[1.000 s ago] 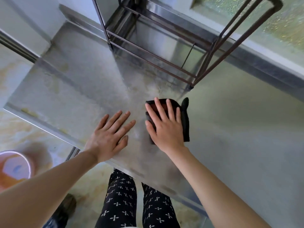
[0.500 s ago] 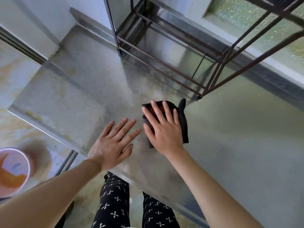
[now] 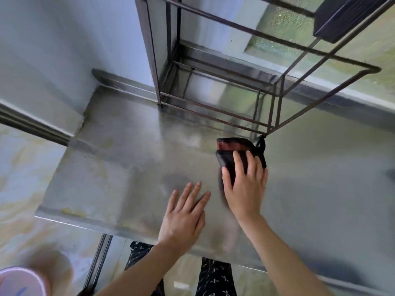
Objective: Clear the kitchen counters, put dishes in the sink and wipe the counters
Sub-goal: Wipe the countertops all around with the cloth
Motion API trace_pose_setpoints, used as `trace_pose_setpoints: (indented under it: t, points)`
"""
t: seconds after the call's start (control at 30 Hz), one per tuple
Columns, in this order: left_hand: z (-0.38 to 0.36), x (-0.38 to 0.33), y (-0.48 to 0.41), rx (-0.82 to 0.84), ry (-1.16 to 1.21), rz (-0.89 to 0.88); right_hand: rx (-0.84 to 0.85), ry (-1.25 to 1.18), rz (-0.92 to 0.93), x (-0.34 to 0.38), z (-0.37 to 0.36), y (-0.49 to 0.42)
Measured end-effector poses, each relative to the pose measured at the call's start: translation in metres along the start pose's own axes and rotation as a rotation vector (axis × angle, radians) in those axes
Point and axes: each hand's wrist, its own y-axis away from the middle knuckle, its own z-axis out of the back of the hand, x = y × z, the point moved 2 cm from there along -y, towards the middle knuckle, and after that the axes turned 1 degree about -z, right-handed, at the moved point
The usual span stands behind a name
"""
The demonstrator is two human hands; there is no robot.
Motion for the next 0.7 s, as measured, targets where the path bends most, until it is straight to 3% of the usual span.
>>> trace_pose_setpoints:
  t: [0.17,0.27,0.43,0.57,0.7]
  points:
    - [0.037,0.040,0.016,-0.042,0.122,-0.140,0.074,-0.009,-0.223,0.019,-0.010,0.036]
    - [0.057,0.091,0.026,-0.079,0.106,-0.069,0.144,-0.034,-0.271,0.036,-0.017,0.026]
    - [0.084,0.143,0.020,-0.092,0.101,0.033,0.223,-0.120,-0.232,0.086,-0.022,-0.013]
    - [0.085,0.152,0.018,-0.078,0.033,-0.005,0.212,-0.102,-0.125,0.101,-0.021,-0.017]
    - [0.091,0.157,0.015,-0.118,-0.016,-0.079,0.270,-0.141,-0.371,0.083,-0.018,-0.029]
